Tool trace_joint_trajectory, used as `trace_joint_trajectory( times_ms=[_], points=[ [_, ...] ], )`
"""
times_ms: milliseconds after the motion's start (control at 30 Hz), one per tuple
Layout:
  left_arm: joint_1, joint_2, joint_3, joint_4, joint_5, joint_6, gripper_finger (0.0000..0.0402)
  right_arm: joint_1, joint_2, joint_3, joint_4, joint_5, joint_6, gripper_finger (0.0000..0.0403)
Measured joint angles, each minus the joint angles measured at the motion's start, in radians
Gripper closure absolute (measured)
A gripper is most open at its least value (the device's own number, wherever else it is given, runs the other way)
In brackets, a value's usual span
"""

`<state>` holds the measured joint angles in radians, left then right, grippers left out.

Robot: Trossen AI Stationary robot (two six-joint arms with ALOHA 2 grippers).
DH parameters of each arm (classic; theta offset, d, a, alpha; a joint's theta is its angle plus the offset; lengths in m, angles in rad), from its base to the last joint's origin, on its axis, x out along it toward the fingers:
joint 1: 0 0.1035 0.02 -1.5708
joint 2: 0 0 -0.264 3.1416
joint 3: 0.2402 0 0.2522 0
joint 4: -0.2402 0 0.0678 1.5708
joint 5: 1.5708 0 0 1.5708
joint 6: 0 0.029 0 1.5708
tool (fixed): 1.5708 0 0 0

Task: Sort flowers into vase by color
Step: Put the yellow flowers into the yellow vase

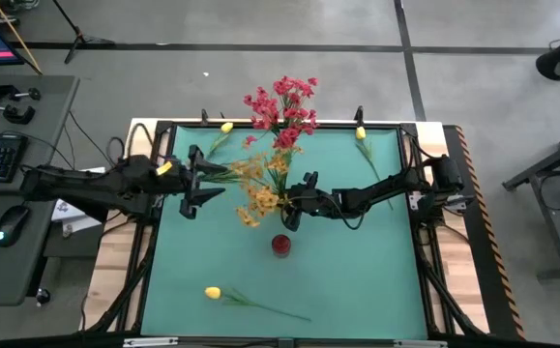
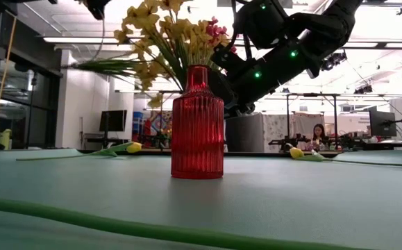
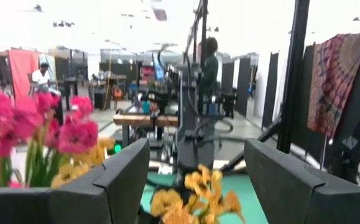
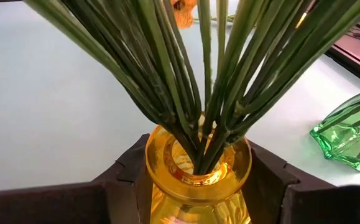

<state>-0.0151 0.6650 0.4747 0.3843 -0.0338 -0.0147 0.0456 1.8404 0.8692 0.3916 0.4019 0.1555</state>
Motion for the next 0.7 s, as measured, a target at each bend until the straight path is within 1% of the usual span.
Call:
trace_joint_trajectory(
  times_ms=[167,267,367,500,600,700],
  points=[
    [0.000,-0.086,0.000,0.002,0.004,-0.024,0.0151,0.000,0.000,0.000,0.000,0.000,0.000,0.0244],
    [0.000,-0.128,0.000,0.002,0.060,-0.071,0.0151,0.000,0.000,0.000,0.000,0.000,0.000,0.0244],
    [0.000,-0.162,0.000,0.002,0.164,-0.156,0.0151,0.000,0.000,0.000,0.000,-0.001,0.000,0.0244],
    [0.000,-0.200,0.000,0.011,0.307,-0.334,0.0151,0.000,0.000,0.000,0.000,-0.001,0.000,0.0244],
    [0.000,-0.214,0.000,0.019,0.447,-0.459,0.0151,0.000,0.000,0.000,0.000,-0.001,0.000,0.0244],
    [0.000,-0.216,0.000,0.023,0.608,-0.537,0.0151,0.000,0.000,0.000,0.000,-0.001,0.000,0.0244]
  ],
)
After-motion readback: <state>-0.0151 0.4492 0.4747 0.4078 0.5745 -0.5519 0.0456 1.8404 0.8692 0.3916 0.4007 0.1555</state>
